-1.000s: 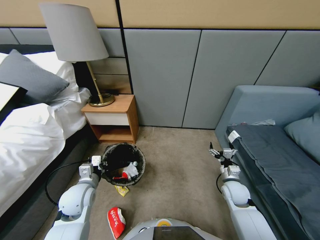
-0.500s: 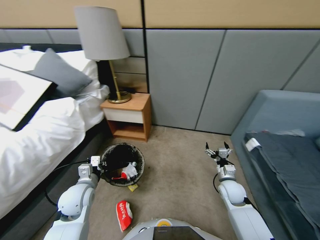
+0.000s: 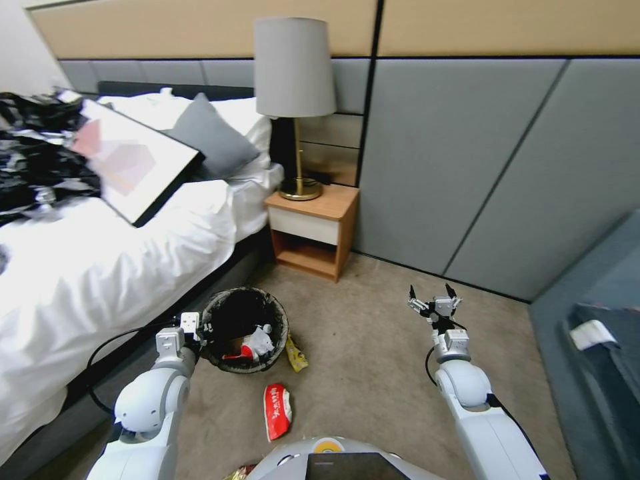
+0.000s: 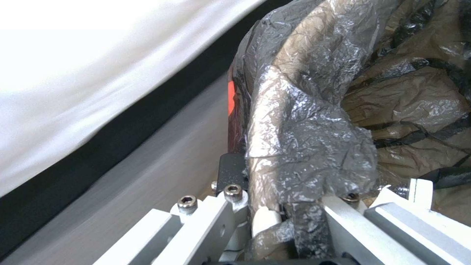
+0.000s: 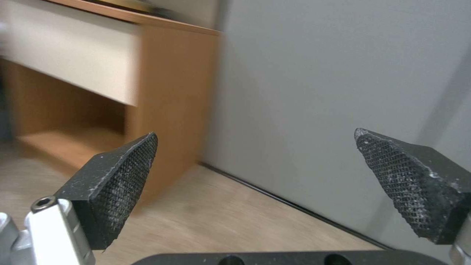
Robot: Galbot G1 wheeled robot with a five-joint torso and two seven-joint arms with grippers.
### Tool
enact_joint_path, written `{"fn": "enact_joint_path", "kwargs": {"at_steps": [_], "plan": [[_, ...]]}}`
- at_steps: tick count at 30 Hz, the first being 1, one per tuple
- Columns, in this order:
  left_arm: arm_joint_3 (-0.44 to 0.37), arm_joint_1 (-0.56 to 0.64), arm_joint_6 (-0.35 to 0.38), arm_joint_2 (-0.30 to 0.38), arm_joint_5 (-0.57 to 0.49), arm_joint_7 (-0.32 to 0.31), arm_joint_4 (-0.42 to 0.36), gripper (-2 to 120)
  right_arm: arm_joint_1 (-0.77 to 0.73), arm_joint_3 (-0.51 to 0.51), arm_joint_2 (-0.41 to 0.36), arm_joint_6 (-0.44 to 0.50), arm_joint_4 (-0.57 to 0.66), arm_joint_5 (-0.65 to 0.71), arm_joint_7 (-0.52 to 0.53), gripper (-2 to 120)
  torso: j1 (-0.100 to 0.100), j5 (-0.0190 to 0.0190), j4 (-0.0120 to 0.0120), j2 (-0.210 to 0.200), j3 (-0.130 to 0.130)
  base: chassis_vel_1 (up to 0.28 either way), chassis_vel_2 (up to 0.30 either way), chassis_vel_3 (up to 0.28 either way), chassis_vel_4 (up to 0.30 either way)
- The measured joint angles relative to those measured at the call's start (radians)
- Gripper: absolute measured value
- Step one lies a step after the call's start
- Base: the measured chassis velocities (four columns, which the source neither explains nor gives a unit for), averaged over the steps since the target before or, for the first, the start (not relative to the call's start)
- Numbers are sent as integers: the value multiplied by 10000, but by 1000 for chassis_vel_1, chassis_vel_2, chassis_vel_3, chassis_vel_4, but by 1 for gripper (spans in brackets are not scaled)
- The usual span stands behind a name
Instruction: Pick up the trash bin, then pick up the garbage from the floor and place it into the trash bin.
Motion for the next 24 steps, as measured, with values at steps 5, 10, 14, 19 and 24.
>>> {"fn": "enact_joint_path", "kwargs": {"at_steps": [5,10,14,19,24], "plan": [[-7,6,0,24,1,6,-4,0,34,-61,-5,-18,-36,0,5,100,0,0,-1,0,0,118,121,119,109],[16,3,0,24,-6,-6,-4,0,23,-117,-16,-29,-53,0,10,100,0,0,-2,0,0,103,91,113,104],[25,-6,0,23,23,-29,34,0,19,-188,-81,-37,-50,4,80,100,0,-1,-1,0,0,99,107,84,91],[17,4,0,24,209,44,34,0,47,-486,-336,-490,227,318,187,100,0,0,2,0,0,77,79,53,63],[19,-1,0,-9,312,74,49,0,645,-1319,-1306,-1818,415,1535,684,100,0,0,-8,0,-1,0,0,0,0]]}}
